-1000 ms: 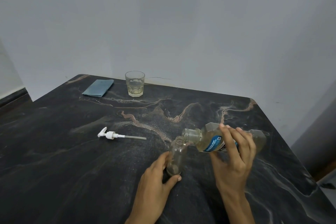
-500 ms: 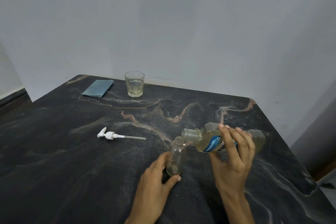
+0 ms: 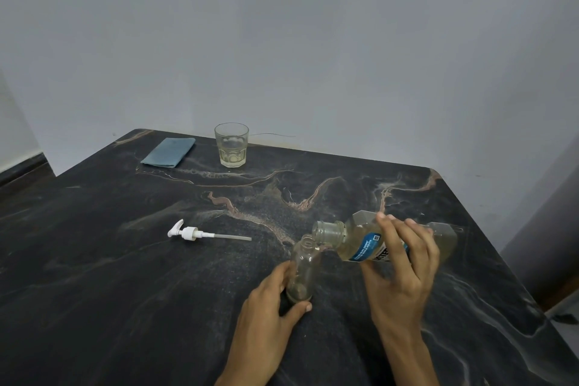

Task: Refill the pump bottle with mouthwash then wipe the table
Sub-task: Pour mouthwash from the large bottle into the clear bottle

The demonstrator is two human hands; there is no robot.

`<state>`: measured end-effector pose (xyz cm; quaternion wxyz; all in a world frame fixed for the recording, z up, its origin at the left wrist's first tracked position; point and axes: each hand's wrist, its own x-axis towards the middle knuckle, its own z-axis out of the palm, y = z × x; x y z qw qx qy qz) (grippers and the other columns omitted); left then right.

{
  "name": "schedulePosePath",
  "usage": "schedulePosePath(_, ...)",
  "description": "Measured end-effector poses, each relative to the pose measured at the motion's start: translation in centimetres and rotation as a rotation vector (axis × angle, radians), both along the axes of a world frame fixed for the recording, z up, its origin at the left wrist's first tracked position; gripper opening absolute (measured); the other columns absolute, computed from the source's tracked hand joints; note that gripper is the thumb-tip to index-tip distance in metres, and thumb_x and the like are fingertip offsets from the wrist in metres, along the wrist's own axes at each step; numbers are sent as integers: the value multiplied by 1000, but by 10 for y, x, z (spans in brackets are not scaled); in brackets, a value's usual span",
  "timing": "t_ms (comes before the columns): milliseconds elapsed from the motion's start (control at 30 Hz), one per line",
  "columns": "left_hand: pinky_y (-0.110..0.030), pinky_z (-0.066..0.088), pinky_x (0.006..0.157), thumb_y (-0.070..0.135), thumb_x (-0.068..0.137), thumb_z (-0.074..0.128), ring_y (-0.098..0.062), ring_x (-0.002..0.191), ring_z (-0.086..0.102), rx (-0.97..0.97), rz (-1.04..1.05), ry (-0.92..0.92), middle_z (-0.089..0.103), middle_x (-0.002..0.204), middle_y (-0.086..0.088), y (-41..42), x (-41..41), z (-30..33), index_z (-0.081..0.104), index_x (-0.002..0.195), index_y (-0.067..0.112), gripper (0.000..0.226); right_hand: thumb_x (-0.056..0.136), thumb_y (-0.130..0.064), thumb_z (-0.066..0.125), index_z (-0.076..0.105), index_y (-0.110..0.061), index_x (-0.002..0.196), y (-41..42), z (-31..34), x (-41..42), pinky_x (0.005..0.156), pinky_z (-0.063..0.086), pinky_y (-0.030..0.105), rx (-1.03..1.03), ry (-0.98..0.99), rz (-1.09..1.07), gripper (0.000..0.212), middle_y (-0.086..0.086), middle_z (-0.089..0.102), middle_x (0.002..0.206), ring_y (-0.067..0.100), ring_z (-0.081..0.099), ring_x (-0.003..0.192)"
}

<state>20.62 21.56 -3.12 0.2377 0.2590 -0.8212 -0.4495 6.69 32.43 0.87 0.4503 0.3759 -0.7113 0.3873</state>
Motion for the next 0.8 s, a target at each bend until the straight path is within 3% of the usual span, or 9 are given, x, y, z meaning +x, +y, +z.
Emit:
schedulePosePath(533,-27,45,102,26,75,77,7,114,54,2,4,-3,59,120,22,0,0,-1,47,128,36,62,52,4,87,49,-15,123,1,-1,-1,115,20,27,-2,-9,1,83,0,49,117,26,44,114)
schedulePosePath(700,-24,45,100,24,74,78,11,112,53,7,2,6,58,112,29,0,0,-1,48,125,38,60,51,6,87,49,-15,122,0,-1,-1,108,29,39,0,1,-2,84,0,49,117,26,44,114)
schedulePosePath(800,-24,45,100,24,75,77,12,112,53,5,0,4,58,112,30,0,0,0,48,125,39,60,51,6,87,49,-16,123,1,-1,-1,110,26,37,1,2,-5,84,0,49,117,26,44,114)
